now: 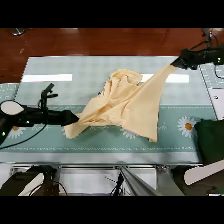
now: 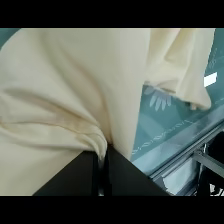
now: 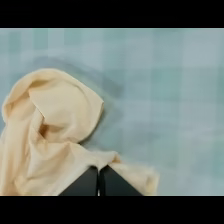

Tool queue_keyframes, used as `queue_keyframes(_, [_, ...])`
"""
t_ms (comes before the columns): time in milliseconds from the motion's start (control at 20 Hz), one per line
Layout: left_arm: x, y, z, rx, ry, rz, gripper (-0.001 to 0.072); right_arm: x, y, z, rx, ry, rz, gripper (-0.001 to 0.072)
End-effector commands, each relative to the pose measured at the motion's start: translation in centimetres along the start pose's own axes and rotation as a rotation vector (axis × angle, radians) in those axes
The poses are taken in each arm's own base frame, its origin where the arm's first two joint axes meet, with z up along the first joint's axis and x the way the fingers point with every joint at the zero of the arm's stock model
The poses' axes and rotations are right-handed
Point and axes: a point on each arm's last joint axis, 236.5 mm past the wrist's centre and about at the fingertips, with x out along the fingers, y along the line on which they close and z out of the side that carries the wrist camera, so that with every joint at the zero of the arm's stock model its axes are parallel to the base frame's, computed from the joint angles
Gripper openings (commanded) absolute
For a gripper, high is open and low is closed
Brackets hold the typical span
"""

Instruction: Fold the shirts.

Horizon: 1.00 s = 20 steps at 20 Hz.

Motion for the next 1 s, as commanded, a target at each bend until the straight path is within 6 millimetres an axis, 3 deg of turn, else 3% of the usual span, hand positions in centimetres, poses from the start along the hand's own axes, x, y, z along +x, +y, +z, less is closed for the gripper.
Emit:
queue_keyframes(0, [2.0,0.7,-1.8,-0.027,-0.031,0.014,0.0027,4.8,2.0,1.5,0.023,0.022,0.078,0.0022])
queue_keyframes(50, [2.3,1.1,-1.6,-0.033,-0.041,0.026,0.0030,5.9,2.2,0.8,0.023,0.051,0.086,0.0049])
queue_keyframes(100, [2.4,1.4,-1.3,-0.041,-0.048,0.033,0.0118,6.2,2.4,0.3,0.012,0.073,0.088,0.0305])
queue_keyframes(150, [2.3,1.3,-1.2,-0.044,-0.041,0.027,0.0453,6.0,2.9,-0.4,-0.008,0.099,0.099,0.0632])
queue_keyframes(200, [1.8,0.9,-1.0,-0.023,-0.032,0.022,0.0701,5.2,3.2,-0.9,-0.031,0.124,0.109,0.0629])
queue_keyframes(300, [-0.7,0.8,0.2,0.042,-0.008,0.062,0.0703,1.9,2.6,-1.5,-0.041,0.148,0.100,0.0628])
queue_keyframes(450, [-6.4,2.9,4.0,0.013,-0.102,0.167,0.0703,-5.0,-1.4,-2.7,-0.008,0.161,-0.006,0.0621])
queue_keyframes(550, [-8.2,4.3,5.7,-0.067,-0.190,0.158,0.0702,-7.8,-3.1,-5.0,0.053,0.122,-0.011,0.0621])
queue_keyframes(600, [-7.8,4.5,5.3,-0.100,-0.177,0.125,0.0703,-8.3,-3.7,-6.5,0.096,0.083,0.003,0.0621])
queue_keyframes(700, [-5.0,3.9,2.2,-0.091,-0.045,0.029,0.0702,-8.0,-3.8,-10.4,0.142,0.020,0.055,0.0622])
queue_keyframes(800, [-2.2,2.8,-0.5,-0.057,0.051,-0.089,0.0702,-7.0,-4.7,-16.0,0.227,0.026,0.037,0.0621])
queue_keyframes(950, [0.8,0.9,-2.0,0.009,0.119,-0.225,0.0702,-5.6,-4.3,-22.2,0.330,0.081,0.038,0.0621])
